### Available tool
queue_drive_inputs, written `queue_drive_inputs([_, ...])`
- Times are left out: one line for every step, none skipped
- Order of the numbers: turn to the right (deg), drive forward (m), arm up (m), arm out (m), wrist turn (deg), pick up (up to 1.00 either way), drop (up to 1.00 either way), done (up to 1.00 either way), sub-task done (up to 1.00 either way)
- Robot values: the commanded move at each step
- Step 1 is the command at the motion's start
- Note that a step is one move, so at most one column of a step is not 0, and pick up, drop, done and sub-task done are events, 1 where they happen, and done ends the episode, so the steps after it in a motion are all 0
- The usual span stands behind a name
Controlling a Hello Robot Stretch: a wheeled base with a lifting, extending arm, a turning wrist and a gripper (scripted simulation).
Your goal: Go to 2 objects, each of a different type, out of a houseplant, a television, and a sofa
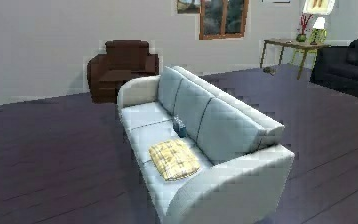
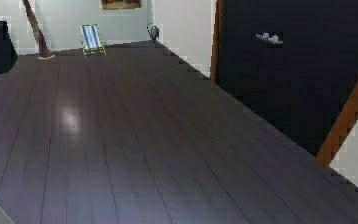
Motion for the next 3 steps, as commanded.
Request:
queue_drive_inputs([0.0,0.00,0.00,0.00,0.0,0.00,0.00,0.00,1.00])
queue_drive_inputs([-45.0,0.00,0.00,0.00,0.0,0.00,0.00,0.00,0.00])
queue_drive_inputs([-45.0,0.00,0.00,0.00,0.0,0.00,0.00,0.00,0.00])
